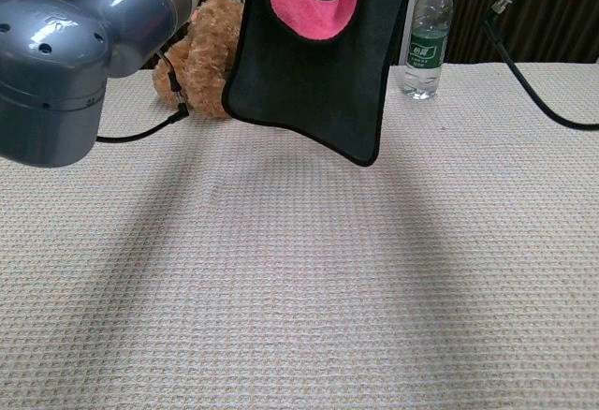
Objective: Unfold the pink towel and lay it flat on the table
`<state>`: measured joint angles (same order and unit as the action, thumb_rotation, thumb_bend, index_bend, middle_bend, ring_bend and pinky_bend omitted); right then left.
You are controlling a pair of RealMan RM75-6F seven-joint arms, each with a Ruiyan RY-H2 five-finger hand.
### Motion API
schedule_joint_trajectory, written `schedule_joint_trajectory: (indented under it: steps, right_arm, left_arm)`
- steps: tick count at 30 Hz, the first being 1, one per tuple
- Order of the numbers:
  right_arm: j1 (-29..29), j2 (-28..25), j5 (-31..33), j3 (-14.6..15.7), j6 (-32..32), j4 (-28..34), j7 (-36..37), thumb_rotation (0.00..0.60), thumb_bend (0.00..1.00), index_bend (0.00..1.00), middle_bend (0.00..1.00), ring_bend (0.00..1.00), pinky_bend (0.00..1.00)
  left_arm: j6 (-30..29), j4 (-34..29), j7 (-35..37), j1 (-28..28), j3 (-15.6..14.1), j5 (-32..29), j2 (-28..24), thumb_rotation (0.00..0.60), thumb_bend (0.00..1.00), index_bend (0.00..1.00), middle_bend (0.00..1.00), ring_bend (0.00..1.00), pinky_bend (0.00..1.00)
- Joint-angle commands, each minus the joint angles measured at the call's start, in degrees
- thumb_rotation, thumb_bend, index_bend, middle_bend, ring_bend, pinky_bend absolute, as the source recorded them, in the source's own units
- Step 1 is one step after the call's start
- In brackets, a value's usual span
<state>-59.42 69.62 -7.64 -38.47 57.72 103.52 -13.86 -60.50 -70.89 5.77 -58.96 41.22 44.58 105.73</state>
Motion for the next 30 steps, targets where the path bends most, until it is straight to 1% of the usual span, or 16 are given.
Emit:
schedule_joint_trajectory:
  steps: [1, 8, 11, 15, 19, 22, 23, 25, 30]
  right_arm:
    - [-0.9, 1.2, -2.2, -0.2, -2.7, -3.9, 2.4, 0.600, 0.53, 0.67, 0.27, 0.09, 0.24]
    - [-1.5, 2.6, -6.6, -0.2, -7.2, -10.9, 6.3, 0.600, 0.53, 0.67, 0.27, 0.09, 0.24]
    - [-1.2, 2.9, -8.4, 0.3, -8.6, -12.8, 7.7, 0.600, 0.53, 0.67, 0.27, 0.09, 0.24]
    - [0.6, 2.6, -10.2, 1.6, -10.1, -13.0, 9.7, 0.600, 0.53, 0.67, 0.27, 0.09, 0.24]
    - [3.5, 1.0, -11.9, 3.5, -10.8, -10.2, 11.3, 0.600, 0.53, 0.66, 0.27, 0.09, 0.24]
    - [6.4, -0.4, -13.7, 5.3, -10.8, -6.7, 12.6, 0.600, 0.53, 0.67, 0.27, 0.09, 0.24]
    - [6.9, -0.6, -13.9, 5.7, -10.8, -6.0, 12.8, 0.600, 0.53, 0.66, 0.27, 0.09, 0.24]
    - [9.6, -1.7, -15.7, 7.1, -10.5, -2.6, 14.2, 0.600, 0.53, 0.66, 0.27, 0.09, 0.24]
    - [13.3, -3.2, -19.8, 10.3, -9.6, 3.1, 15.5, 0.600, 0.53, 0.67, 0.27, 0.09, 0.24]
  left_arm:
    - [1.9, 4.6, 1.9, -2.7, 0.7, 0.3, 1.6, 0.600, 0.40, 0.57, 0.14, 0.00, 0.00]
    - [4.4, 12.7, 8.1, -6.2, 0.9, 3.1, 4.5, 0.600, 0.40, 0.57, 0.15, 0.00, 0.00]
    - [5.1, 14.6, 10.7, -6.4, -0.2, 4.4, 5.6, 0.600, 0.40, 0.57, 0.15, 0.00, 0.00]
    - [5.3, 14.8, 13.4, -5.0, -2.5, 5.9, 7.0, 0.600, 0.40, 0.58, 0.16, 0.00, 0.00]
    - [4.0, 12.1, 14.5, -2.4, -5.4, 7.4, 7.7, 0.600, 0.40, 0.58, 0.16, 0.00, 0.00]
    - [2.2, 8.6, 14.6, 0.5, -8.1, 8.5, 7.7, 0.600, 0.40, 0.58, 0.16, 0.00, 0.00]
    - [2.0, 8.0, 14.5, 1.0, -8.5, 8.5, 7.7, 0.600, 0.40, 0.58, 0.16, 0.00, 0.00]
    - [0.5, 4.3, 13.9, 3.6, -10.6, 8.9, 7.4, 0.600, 0.40, 0.58, 0.17, 0.00, 0.00]
    - [-2.2, -2.5, 12.2, 7.7, -13.6, 9.5, 6.4, 0.600, 0.40, 0.58, 0.17, 0.00, 0.00]
